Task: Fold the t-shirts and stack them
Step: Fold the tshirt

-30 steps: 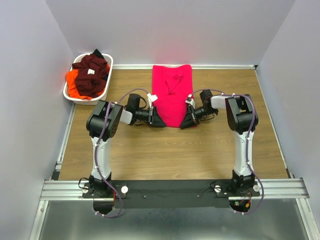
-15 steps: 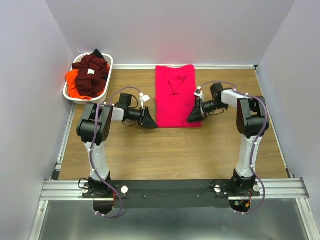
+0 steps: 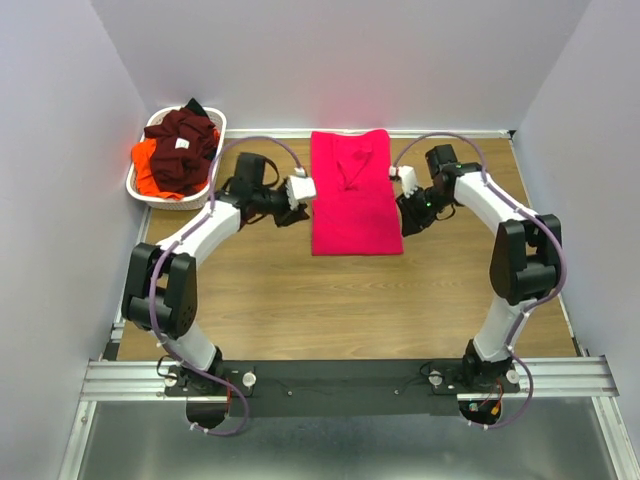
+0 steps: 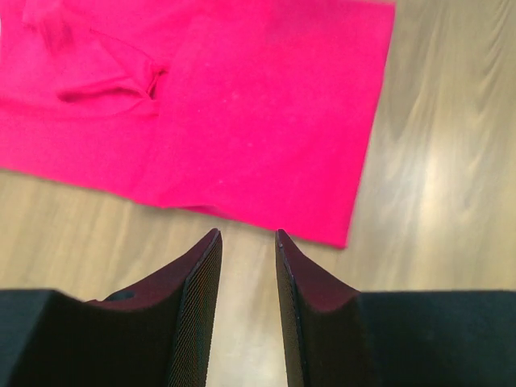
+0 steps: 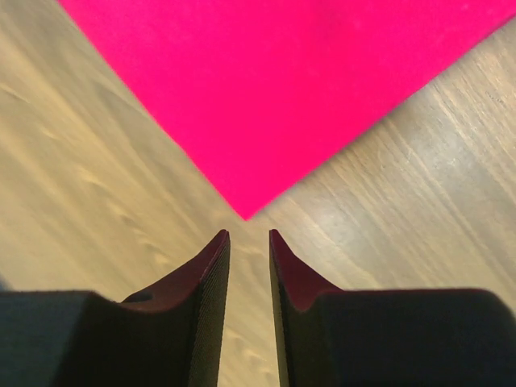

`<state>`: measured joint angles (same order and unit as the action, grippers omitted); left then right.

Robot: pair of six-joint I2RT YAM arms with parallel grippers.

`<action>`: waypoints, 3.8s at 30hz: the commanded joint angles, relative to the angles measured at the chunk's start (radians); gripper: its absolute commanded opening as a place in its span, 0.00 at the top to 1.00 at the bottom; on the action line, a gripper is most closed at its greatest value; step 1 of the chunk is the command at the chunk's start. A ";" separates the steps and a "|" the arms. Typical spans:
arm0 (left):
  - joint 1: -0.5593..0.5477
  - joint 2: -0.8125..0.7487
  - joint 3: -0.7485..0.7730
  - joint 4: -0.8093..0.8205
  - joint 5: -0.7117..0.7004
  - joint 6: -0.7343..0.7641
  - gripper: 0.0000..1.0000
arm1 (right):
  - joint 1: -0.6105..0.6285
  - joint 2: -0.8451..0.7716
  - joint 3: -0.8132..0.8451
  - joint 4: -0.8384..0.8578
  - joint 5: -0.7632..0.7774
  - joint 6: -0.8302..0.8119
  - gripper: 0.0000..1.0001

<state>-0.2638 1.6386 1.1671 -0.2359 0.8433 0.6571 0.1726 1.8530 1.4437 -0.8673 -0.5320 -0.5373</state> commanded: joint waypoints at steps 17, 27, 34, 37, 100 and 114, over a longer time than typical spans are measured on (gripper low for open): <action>-0.327 0.066 -0.187 0.026 -0.409 0.561 0.59 | 0.212 -0.034 -0.258 0.297 0.260 -0.224 0.67; -0.345 0.112 -0.195 0.014 -0.423 0.566 0.57 | 0.214 -0.021 -0.302 0.310 0.286 -0.250 0.67; -0.345 0.176 -0.165 -0.005 -0.460 0.570 0.57 | 0.215 0.011 -0.312 0.321 0.308 -0.259 0.67; -0.344 0.201 -0.155 -0.005 -0.481 0.562 0.64 | 0.214 0.018 -0.321 0.327 0.316 -0.263 0.68; -0.296 0.146 0.442 -0.824 -0.082 0.565 1.00 | 0.075 -0.023 0.277 -0.506 0.023 -0.478 0.99; -0.127 0.648 0.810 -0.682 -0.084 0.391 0.99 | 0.019 0.535 0.699 -0.417 -0.009 -0.435 0.99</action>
<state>-0.3996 2.2463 1.9564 -0.9623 0.7502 1.1187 0.1989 2.3264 2.0754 -1.3048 -0.5228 -1.0096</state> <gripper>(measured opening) 0.010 0.012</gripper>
